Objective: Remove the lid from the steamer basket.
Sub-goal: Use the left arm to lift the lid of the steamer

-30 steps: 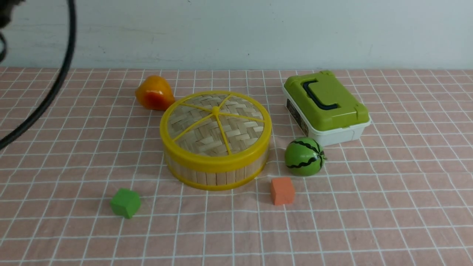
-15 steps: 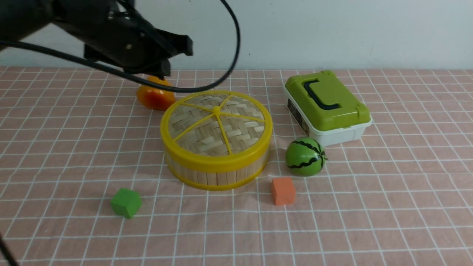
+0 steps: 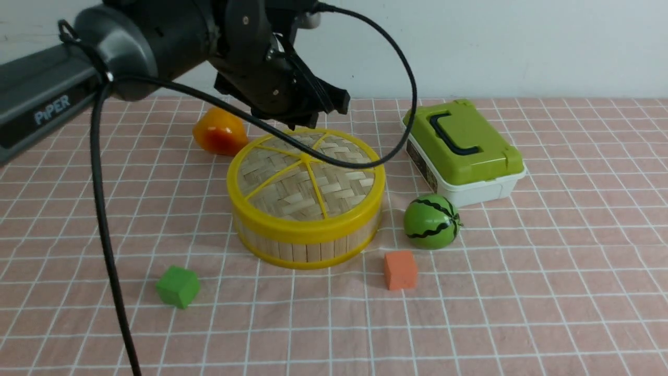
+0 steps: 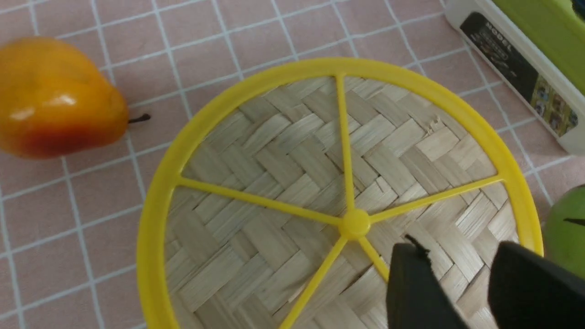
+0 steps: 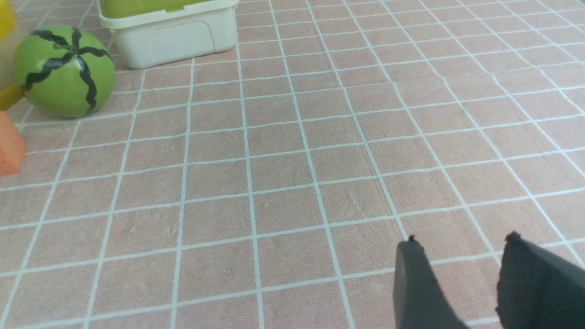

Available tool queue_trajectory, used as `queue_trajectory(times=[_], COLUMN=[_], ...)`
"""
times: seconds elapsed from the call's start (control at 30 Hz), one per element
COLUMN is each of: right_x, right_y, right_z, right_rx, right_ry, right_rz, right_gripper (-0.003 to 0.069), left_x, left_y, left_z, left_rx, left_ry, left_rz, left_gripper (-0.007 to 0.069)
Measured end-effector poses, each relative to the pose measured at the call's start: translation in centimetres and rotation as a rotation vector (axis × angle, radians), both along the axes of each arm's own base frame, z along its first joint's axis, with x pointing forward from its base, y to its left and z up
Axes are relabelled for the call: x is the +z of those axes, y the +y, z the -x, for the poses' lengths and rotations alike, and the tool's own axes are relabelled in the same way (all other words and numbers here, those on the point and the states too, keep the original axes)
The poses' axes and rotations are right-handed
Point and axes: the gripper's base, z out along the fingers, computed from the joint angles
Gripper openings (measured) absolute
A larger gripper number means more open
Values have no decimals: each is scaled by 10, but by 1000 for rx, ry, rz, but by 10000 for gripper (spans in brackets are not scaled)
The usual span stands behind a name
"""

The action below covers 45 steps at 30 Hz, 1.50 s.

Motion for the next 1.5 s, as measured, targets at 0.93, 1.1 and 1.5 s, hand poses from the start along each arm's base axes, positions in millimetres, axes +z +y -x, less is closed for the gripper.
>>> queue_trajectory(times=[0.93, 1.1, 1.5], right_x=[0, 0, 0], right_y=[0, 0, 0], right_z=[0, 0, 0], right_rx=[0, 0, 0], right_ry=[0, 0, 0], right_rz=[0, 0, 0], right_gripper=[241, 241, 241], left_x=[-57, -64, -66], left_y=[-12, -13, -10], left_z=[-28, -30, -31], left_rx=[-14, -15, 54], left_ry=[-9, 1, 26], left_rz=[-90, -95, -56], left_gripper=[413, 371, 101])
